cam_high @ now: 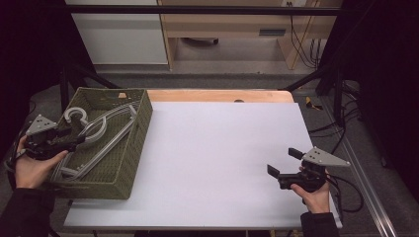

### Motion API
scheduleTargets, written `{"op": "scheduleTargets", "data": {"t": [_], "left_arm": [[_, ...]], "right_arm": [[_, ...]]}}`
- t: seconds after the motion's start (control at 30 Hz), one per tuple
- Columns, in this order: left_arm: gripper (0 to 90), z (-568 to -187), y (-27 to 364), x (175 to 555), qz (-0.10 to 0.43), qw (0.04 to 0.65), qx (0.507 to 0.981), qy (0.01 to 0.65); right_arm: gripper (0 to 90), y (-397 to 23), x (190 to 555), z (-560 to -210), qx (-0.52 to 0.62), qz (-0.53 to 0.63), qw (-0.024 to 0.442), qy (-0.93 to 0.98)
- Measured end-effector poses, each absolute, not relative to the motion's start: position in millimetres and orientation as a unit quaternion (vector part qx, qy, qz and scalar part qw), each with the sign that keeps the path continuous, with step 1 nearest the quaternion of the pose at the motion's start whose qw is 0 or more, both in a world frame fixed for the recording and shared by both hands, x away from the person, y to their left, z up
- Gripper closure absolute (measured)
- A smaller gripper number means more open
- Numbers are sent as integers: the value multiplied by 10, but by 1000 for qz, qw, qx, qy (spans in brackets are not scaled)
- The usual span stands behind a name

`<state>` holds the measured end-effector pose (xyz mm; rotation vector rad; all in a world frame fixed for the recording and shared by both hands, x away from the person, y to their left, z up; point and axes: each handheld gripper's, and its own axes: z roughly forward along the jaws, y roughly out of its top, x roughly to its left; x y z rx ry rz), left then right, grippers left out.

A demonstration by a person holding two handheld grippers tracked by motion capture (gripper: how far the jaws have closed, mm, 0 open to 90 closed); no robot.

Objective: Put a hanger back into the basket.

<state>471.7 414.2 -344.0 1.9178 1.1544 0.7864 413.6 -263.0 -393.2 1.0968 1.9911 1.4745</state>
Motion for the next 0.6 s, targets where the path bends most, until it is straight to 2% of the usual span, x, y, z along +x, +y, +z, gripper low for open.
{"op": "scheduleTargets", "data": {"t": [0.37, 0.6], "left_arm": [[266, -3431, 3611, 4363, 268, 506, 711, 408], [214, -3598, 3225, 4220, 240, 533, 717, 380]], "right_arm": [[4, -2633, 4137, -3933, 397, 536, 215, 713], [4, -2668, 4124, -3924, 400, 543, 216, 706]]}}
